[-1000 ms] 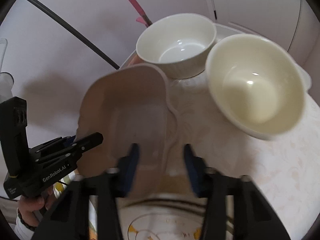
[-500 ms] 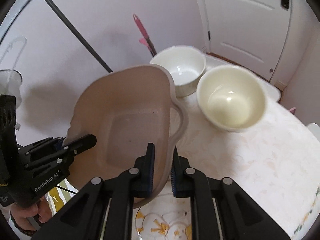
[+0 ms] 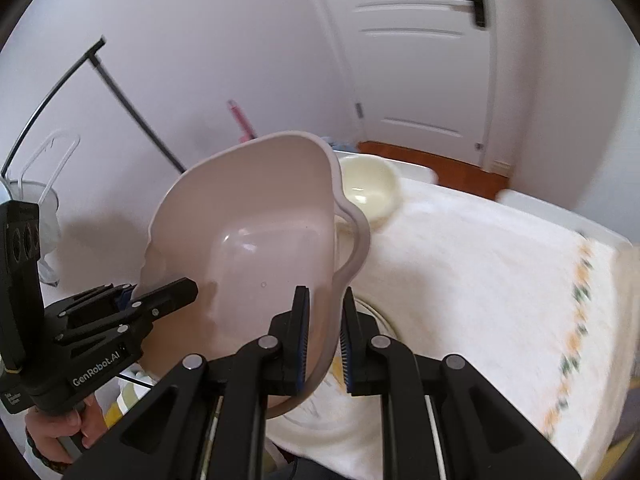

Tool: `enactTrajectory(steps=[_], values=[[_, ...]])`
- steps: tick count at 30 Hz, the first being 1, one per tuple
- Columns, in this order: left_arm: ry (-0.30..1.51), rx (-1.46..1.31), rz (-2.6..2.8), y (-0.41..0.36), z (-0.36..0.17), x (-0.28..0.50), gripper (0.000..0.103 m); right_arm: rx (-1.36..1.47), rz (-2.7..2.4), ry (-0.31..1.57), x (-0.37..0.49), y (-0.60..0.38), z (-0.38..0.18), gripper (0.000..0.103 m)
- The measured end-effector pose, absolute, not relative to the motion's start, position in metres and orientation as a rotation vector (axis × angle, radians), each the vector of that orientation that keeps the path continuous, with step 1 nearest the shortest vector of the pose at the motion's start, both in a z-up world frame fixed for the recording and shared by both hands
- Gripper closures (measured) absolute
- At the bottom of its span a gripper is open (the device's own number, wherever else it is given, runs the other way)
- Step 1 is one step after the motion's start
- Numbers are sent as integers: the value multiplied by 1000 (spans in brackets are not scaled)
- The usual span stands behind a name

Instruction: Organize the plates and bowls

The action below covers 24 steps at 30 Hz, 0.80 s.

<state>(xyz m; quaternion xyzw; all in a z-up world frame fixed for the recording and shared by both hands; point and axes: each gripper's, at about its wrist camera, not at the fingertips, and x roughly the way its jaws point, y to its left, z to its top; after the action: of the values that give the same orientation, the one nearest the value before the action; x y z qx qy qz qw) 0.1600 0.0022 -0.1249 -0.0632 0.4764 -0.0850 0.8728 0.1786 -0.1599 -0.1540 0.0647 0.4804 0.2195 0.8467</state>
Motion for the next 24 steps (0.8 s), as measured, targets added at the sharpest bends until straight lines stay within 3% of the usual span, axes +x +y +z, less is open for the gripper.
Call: enactTrajectory(steps=[13,24], values=[[1038,-20,-358,-160,-140,144,88,307,231,1029,101,-318,-180,90],[1120,68,-395,-249,-204,136,88,329,141,1114,105,-386,-234,90]])
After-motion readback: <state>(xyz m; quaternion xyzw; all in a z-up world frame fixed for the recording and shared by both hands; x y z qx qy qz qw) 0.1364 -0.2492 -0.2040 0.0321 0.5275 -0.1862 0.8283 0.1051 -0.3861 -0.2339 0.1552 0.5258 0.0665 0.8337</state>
